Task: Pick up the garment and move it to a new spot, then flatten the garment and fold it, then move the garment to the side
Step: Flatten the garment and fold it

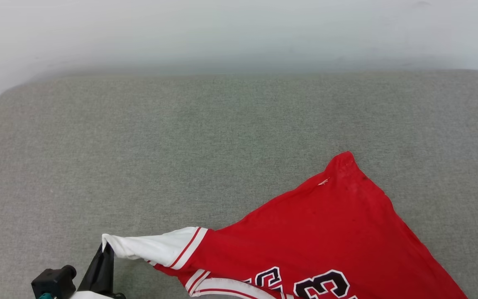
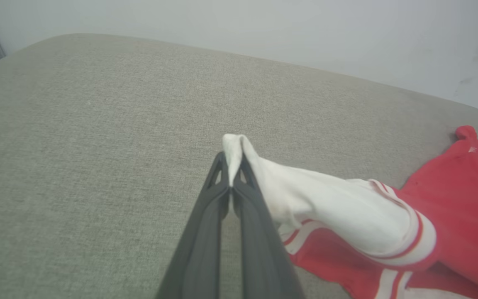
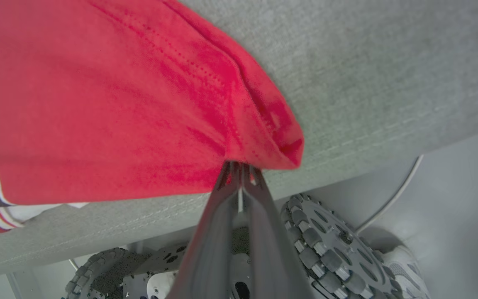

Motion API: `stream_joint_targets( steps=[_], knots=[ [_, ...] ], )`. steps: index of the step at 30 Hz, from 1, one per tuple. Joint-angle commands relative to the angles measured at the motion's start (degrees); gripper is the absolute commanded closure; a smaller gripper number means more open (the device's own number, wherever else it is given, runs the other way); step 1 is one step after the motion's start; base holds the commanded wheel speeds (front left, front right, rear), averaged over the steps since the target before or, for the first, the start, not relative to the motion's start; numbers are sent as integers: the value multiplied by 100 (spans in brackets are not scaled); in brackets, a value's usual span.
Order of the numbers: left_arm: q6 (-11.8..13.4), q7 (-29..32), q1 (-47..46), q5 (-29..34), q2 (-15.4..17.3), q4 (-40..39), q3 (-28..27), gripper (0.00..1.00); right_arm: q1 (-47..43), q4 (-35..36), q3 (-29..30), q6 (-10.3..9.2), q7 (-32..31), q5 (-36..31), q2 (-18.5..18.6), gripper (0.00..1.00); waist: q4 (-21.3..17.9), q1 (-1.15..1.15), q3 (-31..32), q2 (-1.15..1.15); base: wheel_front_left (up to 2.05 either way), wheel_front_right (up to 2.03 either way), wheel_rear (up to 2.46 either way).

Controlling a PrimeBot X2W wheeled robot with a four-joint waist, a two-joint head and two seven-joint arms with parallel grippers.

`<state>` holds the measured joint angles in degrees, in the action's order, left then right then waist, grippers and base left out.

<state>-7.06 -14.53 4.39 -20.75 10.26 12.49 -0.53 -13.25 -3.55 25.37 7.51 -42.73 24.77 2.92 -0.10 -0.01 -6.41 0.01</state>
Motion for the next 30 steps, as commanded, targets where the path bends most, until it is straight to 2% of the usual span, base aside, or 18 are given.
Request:
stream_joint_targets(
  steps=[1,2,4,5,16,20,24,30],
  knots=[
    [1,5,18,4,28,21,2,100,3,-30,-32,-4,134,33,-1,91,-19,1,18,-1,0,0,0],
    [-2,4,27,-1,39,54,25,100,-39,-189,-115,-4,320,56,-1,11,-33,1,41,-1,0,0,0],
    [-11,1,8,-25,70,136,68,100,-62,-439,-312,-4,677,189,-11,11,-36,1,60,-1,0,0,0],
    [-14,-1,-10,-27,63,154,100,100,-19,-505,-358,-4,921,213,-10,0,-35,1,67,-1,0,0,0],
    [-24,-30,-213,-51,31,102,268,100,974,-500,-541,-3,3495,-135,-6,0,54,1,-14,-1,0,0,0],
    [-27,-40,-370,-56,22,35,297,100,1644,-736,-739,-3,3859,-235,52,0,113,1,-187,-1,0,0,0],
    [-29,-55,-589,-48,-19,-26,364,100,2385,-1147,-1133,-3,3473,-215,359,0,232,1,-386,-1,0,0,0],
    [-35,-69,-898,-17,-102,-141,552,100,3410,-1559,-2054,-3,1593,-102,1127,0,486,1,-684,-1,0,0,0]
  ],
)
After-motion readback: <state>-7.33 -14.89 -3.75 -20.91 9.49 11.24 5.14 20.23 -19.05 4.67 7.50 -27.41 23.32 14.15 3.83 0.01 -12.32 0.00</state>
